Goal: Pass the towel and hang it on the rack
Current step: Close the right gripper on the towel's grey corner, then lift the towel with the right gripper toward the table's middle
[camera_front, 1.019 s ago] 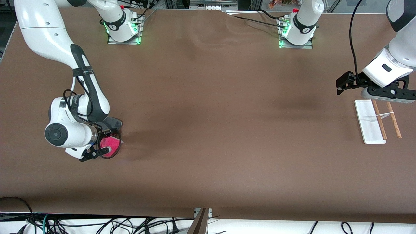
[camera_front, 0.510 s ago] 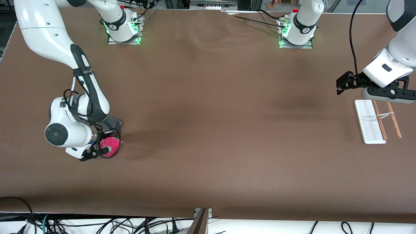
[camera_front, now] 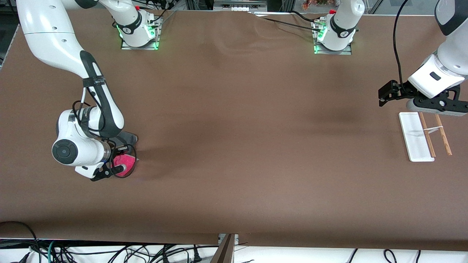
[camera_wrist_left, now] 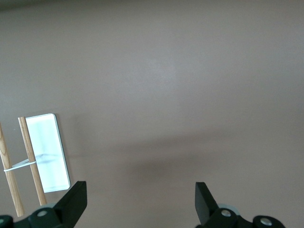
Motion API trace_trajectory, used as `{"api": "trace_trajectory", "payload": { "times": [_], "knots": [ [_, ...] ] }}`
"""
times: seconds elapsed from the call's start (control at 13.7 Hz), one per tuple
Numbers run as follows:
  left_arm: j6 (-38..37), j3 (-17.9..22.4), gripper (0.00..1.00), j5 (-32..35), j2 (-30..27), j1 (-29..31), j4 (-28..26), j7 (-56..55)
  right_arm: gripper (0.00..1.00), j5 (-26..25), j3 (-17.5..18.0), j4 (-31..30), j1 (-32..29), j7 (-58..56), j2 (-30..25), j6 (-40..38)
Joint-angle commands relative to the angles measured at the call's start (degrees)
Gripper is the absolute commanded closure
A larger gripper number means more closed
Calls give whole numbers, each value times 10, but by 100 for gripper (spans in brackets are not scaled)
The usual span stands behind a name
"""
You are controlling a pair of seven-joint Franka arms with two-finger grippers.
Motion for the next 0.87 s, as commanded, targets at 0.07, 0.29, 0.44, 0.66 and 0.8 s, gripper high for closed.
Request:
{"api": "trace_trajectory", "payload": {
  "times": [0.07,0.29,0.44,0.66,0.8],
  "knots": [
    [-14,0,0,3,9,3,20,13,100,7,20,20,11,-4,-59,-20],
    [-14,0,0,3,9,3,21,13,100,7,76,83,13,1,-74,-94],
    [-14,0,0,3,9,3,20,13,100,6,115,131,19,3,-74,-128],
    [-15,1,0,3,9,4,20,13,100,7,165,150,34,26,-74,-127],
    [-16,1,0,3,10,3,19,13,100,2,214,160,38,95,-74,-121]
  ]
}}
